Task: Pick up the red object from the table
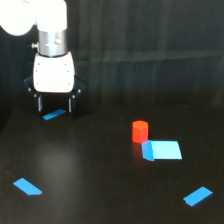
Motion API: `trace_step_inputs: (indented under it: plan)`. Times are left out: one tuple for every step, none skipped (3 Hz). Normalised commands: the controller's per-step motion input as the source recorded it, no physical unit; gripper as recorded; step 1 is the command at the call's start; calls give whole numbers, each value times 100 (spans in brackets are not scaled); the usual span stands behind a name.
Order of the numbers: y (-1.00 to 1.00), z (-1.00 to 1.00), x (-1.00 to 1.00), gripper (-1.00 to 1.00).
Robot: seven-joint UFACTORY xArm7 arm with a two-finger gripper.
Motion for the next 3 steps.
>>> trace_step_inputs:
  plan:
    - [-27,16,84,100]
    - [-17,1,85,98]
    - [-13,-3,95,100]
